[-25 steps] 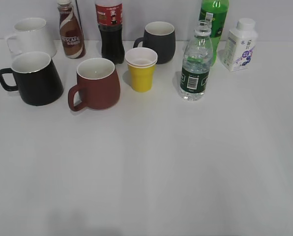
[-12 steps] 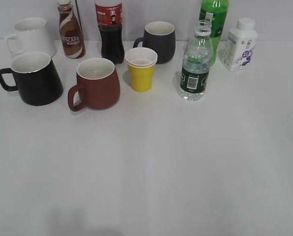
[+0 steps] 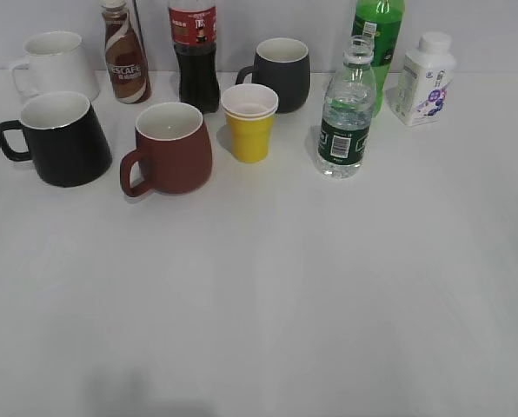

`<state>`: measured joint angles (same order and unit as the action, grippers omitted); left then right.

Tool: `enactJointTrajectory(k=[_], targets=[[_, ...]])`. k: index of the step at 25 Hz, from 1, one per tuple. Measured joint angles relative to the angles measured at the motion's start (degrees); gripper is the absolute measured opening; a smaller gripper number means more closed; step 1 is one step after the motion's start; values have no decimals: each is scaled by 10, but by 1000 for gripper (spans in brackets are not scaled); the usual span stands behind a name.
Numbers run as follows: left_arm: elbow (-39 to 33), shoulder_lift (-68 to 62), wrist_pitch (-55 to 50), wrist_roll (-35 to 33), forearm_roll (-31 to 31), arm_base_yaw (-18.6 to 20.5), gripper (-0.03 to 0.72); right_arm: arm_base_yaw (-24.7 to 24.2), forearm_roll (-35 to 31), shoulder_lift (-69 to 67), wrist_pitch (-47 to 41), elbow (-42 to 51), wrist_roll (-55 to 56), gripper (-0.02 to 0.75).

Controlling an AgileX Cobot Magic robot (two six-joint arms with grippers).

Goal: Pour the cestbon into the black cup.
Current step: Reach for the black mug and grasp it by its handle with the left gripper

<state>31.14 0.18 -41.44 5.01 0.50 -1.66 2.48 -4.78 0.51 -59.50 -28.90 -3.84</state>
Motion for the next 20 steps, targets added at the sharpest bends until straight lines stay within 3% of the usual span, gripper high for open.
enactJointTrajectory(k=[5, 9, 16, 20], targets=[[-42, -69, 340, 0, 9, 0, 238, 0, 0, 0, 0, 0, 0, 556], [-107, -187, 515, 0, 28, 0, 243, 0, 0, 0, 0, 0, 0, 556], [-145, -558, 808, -2, 58, 1, 249, 0, 0, 0, 0, 0, 0, 556], [-145, -742, 943, -5, 58, 1, 302, 0, 0, 0, 0, 0, 0, 556]])
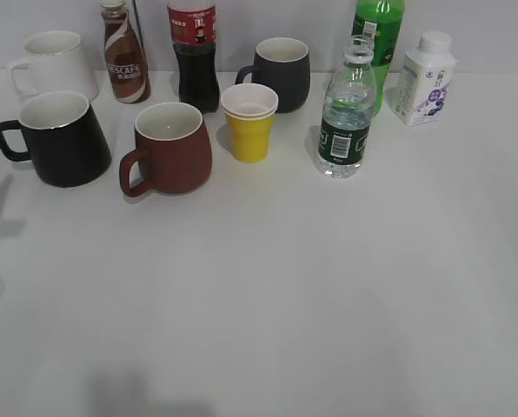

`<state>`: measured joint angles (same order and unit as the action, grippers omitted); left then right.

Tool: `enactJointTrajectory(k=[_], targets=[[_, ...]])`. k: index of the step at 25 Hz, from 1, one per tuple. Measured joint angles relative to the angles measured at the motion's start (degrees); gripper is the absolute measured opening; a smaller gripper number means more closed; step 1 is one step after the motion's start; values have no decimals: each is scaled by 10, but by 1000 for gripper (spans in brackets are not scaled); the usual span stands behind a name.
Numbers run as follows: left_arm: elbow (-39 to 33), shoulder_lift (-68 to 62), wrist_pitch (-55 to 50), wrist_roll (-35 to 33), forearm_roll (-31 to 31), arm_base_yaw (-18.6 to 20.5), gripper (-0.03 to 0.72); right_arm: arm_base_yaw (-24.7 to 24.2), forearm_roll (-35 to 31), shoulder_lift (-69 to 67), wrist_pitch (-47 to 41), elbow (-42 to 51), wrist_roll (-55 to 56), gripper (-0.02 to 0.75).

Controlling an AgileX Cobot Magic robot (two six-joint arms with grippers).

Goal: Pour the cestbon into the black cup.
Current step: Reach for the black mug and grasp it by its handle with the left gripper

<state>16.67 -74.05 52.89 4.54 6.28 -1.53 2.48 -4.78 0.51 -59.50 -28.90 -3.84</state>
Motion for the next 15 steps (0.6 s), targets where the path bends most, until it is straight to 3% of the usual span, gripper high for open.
enactJointTrajectory(k=[6, 15], targets=[[1, -182, 84, 0, -22, 1, 335, 0, 0, 0, 0, 0, 0, 556], [39, -290, 117, -9, -37, 1, 337, 0, -9, 0, 0, 0, 0, 556]])
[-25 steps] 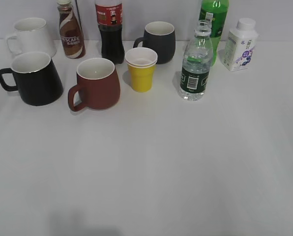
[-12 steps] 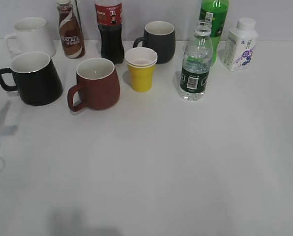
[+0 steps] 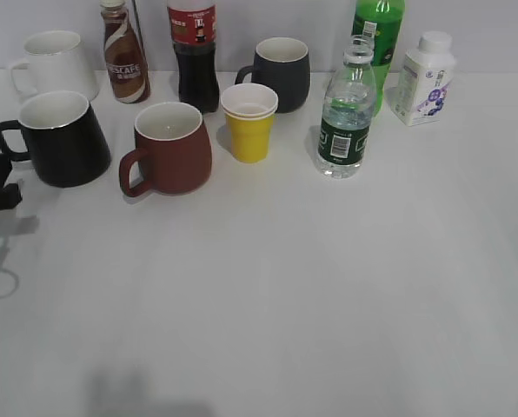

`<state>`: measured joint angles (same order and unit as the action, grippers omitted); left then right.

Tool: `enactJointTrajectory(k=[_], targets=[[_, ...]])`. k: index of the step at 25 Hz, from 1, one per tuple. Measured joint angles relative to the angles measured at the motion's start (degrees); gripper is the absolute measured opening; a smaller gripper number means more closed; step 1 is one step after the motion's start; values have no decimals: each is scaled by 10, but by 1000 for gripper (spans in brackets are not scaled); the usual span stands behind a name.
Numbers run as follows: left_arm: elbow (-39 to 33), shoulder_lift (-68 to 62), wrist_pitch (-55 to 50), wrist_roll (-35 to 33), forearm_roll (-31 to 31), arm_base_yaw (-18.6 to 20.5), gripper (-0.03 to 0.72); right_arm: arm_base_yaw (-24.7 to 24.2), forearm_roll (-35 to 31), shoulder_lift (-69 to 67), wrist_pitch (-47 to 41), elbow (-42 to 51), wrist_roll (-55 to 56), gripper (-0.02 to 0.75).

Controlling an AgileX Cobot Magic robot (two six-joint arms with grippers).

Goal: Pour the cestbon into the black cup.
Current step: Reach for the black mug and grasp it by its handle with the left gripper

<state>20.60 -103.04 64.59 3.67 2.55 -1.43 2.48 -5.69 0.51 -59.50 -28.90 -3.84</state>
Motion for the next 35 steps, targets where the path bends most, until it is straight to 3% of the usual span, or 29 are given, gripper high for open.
enactJointTrajectory(k=[7, 12, 28, 35], targets=[[59, -24, -30, 0, -5, 16, 337, 0, -1, 0, 0, 0, 0, 556], [79, -41, -47, 0, 37, 37, 330, 0, -2, 0, 0, 0, 0, 556], [122, -79, -49, 0, 61, 38, 327, 0, -2, 0, 0, 0, 0, 556], [138, -92, -42, 0, 61, 38, 273, 0, -2, 0, 0, 0, 0, 556]])
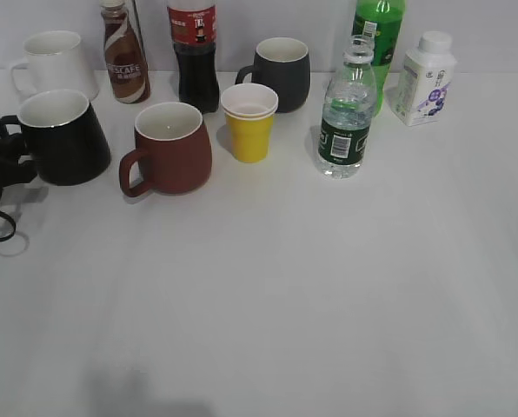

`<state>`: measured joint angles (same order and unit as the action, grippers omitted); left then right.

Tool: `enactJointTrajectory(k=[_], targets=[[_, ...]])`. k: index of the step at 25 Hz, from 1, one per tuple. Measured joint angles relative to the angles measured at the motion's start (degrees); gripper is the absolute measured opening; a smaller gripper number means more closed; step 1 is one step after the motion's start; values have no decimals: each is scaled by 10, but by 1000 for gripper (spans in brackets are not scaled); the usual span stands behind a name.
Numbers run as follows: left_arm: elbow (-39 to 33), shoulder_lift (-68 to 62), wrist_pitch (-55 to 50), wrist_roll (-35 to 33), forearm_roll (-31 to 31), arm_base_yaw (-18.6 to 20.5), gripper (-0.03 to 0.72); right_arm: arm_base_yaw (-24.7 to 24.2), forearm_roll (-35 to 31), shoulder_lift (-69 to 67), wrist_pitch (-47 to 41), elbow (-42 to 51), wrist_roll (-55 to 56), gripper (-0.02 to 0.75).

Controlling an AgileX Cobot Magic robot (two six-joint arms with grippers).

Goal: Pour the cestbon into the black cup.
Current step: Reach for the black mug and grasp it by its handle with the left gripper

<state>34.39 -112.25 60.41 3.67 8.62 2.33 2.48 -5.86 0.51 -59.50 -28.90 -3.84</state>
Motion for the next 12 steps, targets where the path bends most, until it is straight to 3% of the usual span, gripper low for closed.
enactJointTrajectory(k=[12], targets=[[13, -12, 12, 25, 4, 0, 256, 0, 0, 0, 0, 0, 0, 556]])
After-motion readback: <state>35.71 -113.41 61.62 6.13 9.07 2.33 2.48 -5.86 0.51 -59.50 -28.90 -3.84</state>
